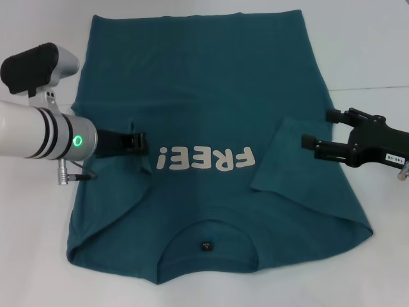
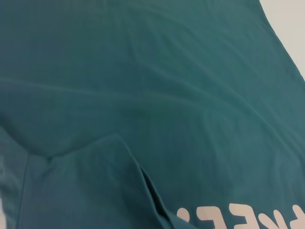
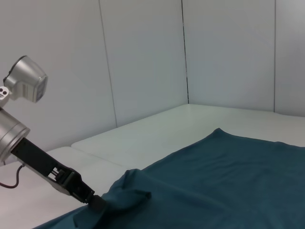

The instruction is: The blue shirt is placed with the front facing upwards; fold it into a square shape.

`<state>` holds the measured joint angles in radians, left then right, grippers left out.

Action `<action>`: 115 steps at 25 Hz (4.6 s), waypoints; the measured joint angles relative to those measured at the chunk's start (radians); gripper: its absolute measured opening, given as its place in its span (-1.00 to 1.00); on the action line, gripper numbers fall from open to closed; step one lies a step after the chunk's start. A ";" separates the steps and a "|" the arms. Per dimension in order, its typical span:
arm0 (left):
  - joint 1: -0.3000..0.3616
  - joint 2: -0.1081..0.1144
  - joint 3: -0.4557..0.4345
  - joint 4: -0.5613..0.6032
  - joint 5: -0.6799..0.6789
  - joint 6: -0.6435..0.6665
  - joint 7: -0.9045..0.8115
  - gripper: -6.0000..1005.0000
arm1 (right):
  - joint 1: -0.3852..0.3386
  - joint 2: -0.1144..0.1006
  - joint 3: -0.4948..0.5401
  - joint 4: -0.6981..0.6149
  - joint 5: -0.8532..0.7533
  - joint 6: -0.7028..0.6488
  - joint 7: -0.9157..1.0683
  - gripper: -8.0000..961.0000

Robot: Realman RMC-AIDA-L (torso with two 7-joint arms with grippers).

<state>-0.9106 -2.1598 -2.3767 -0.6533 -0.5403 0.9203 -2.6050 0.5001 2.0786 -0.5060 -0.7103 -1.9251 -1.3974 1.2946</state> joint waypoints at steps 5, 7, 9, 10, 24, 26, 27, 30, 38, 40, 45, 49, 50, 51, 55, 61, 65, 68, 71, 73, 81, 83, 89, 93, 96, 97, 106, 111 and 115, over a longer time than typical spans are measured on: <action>0.008 0.001 -0.006 0.014 -0.001 -0.016 -0.004 -0.73 | 0.000 0.001 -0.001 0.000 0.000 0.001 0.000 0.96; 0.013 0.003 -0.007 0.018 -0.001 -0.026 -0.004 -0.66 | 0.002 0.002 -0.002 0.000 0.000 0.002 0.000 0.96; 0.015 0.004 -0.007 0.019 -0.001 -0.028 -0.004 -0.59 | 0.004 0.003 -0.003 0.000 0.000 0.002 0.000 0.96; 0.016 0.004 -0.007 0.019 -0.001 -0.028 -0.004 -0.52 | 0.006 0.003 -0.003 0.000 0.000 0.002 0.000 0.96; 0.032 0.009 0.000 -0.002 0.000 -0.044 -0.007 0.20 | 0.011 0.003 -0.004 -0.002 0.000 0.008 0.009 0.96; 0.036 0.010 0.002 0.000 0.002 -0.047 -0.004 0.34 | 0.011 0.003 -0.004 -0.002 0.000 0.009 0.009 0.96; 0.038 0.011 0.006 0.000 0.003 -0.049 -0.003 0.43 | 0.011 0.003 -0.004 -0.002 0.000 0.009 0.009 0.96; 0.045 0.013 0.035 0.000 0.016 -0.057 -0.005 0.70 | 0.012 0.003 -0.005 -0.001 0.000 0.012 0.009 0.96; 0.043 0.002 0.100 0.000 0.098 -0.072 -0.011 0.83 | 0.015 0.001 -0.008 -0.001 0.000 0.014 0.007 0.96; 0.040 -0.001 0.125 0.000 0.104 -0.076 -0.019 0.83 | 0.015 0.001 -0.008 -0.001 0.000 0.014 0.007 0.96; 0.030 -0.007 0.227 0.001 0.101 -0.093 -0.062 0.83 | 0.015 0.001 -0.004 -0.001 0.000 0.014 0.007 0.96; 0.010 -0.013 0.247 0.017 0.070 -0.105 -0.065 0.83 | 0.015 0.001 -0.002 0.000 0.000 0.014 0.004 0.96; 0.004 -0.014 0.248 0.022 0.053 -0.106 -0.064 0.83 | 0.015 0.001 -0.001 0.000 0.000 0.014 0.004 0.96; -0.001 -0.013 0.248 0.025 0.040 -0.108 -0.063 0.83 | 0.015 0.001 -0.001 0.000 0.000 0.014 0.004 0.96; 0.001 -0.013 0.249 0.026 0.006 -0.134 -0.059 0.83 | 0.014 0.003 0.000 0.004 0.000 0.028 0.003 0.96; 0.019 -0.007 0.249 0.019 -0.016 -0.149 -0.056 0.83 | 0.014 0.003 0.000 0.008 0.000 0.030 0.002 0.96; 0.028 -0.006 0.249 0.008 -0.008 -0.161 -0.055 0.83 | 0.014 0.003 0.000 0.008 0.000 0.031 0.002 0.96; 0.031 -0.006 0.258 0.004 0.009 -0.168 -0.055 0.83 | 0.015 0.003 0.000 0.008 0.000 0.031 0.002 0.96; 0.031 -0.006 0.314 0.008 0.026 -0.183 -0.058 0.83 | 0.015 0.003 0.000 0.008 0.000 0.031 0.002 0.96; 0.031 -0.007 0.355 0.009 0.029 -0.196 -0.061 0.83 | 0.015 0.003 0.000 0.008 0.000 0.031 0.002 0.96; 0.030 -0.009 0.441 0.012 0.030 -0.222 -0.063 0.83 | 0.015 0.001 0.000 0.008 0.000 0.031 0.008 0.96; 0.030 -0.011 0.462 0.014 0.030 -0.234 -0.063 0.83 | 0.015 0.001 0.000 0.008 0.000 0.031 0.009 0.96; 0.009 -0.015 0.507 0.052 0.022 -0.268 -0.065 0.82 | 0.014 0.001 0.000 0.008 0.000 0.031 0.009 0.96; -0.005 -0.016 0.508 0.075 0.021 -0.282 -0.065 0.82 | 0.014 0.001 0.000 0.008 0.001 0.031 0.009 0.96; -0.005 -0.016 0.509 0.075 0.021 -0.287 -0.065 0.82 | 0.014 0.001 0.000 0.008 0.001 0.031 0.009 0.96; -0.003 -0.016 0.509 0.067 0.020 -0.289 -0.066 0.82 | 0.014 0.001 0.000 0.008 0.002 0.031 0.009 0.96; 0.129 -0.004 0.461 -0.170 -0.118 -0.213 -0.049 0.82 | 0.015 0.001 0.010 0.009 0.014 0.032 0.018 0.96; 0.211 0.010 0.275 -0.310 -0.305 -0.014 0.096 0.82 | 0.011 -0.003 0.012 0.009 0.013 0.034 0.047 0.96; 0.218 0.031 0.061 -0.294 -0.399 0.176 0.259 0.82 | 0.006 -0.010 0.006 0.005 0.010 0.033 0.101 0.96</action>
<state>-0.6925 -2.1284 -2.3157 -0.9469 -0.9393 1.0960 -2.3465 0.5060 2.0683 -0.4997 -0.7057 -1.9153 -1.3643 1.3960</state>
